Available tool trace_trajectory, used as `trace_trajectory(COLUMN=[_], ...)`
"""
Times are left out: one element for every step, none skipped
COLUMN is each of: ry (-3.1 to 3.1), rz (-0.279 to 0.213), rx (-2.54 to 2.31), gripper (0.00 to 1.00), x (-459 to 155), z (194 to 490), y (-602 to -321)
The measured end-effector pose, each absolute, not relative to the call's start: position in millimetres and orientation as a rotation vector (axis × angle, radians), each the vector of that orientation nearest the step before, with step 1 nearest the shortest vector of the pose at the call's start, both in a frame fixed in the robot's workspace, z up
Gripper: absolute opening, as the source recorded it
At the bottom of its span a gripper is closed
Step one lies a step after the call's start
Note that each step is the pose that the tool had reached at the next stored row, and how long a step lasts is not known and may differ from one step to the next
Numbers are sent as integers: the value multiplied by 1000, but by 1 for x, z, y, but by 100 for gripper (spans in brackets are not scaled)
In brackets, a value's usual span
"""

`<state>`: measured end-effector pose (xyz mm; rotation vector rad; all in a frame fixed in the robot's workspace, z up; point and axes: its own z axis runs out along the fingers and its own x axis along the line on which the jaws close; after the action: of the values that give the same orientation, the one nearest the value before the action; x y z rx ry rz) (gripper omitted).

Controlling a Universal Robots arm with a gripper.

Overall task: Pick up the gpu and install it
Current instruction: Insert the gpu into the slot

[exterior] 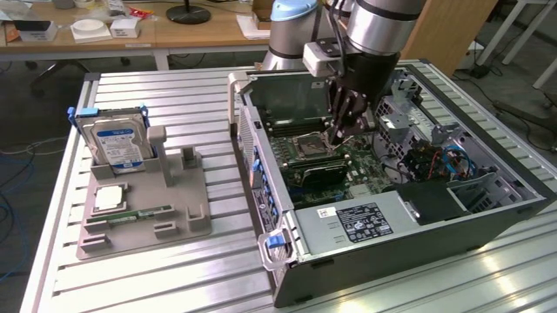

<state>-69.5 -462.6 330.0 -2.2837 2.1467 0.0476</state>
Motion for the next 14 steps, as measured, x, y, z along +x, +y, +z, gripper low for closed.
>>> trace_trajectory(ry=[2131, 2123, 2121, 2121, 2121, 2121, 2121, 2121, 2122, 2122, 2122, 2122, 2122, 2122], rz=[48, 48, 48, 48, 48, 48, 48, 48, 48, 48, 48, 48, 48, 48], rx=[-2299, -2306, -2308, -2308, -2308, -2308, -2308, -2308, -2307, -2307, -2307, -2307, -2307, -2307], gripper=[10, 10, 10, 10, 10, 10, 10, 10, 10, 10, 10, 10, 10, 10], x=[-70, -70, -70, -70, -70, -70, -70, -70, -70, -70, -70, -70, -69, -69], z=[328, 326, 324, 323, 321, 319, 317, 315, 313, 308, 306, 305, 303, 301], y=[-463, -463, -463, -463, -463, -463, -463, -463, -463, -463, -463, -463, -463, -463])
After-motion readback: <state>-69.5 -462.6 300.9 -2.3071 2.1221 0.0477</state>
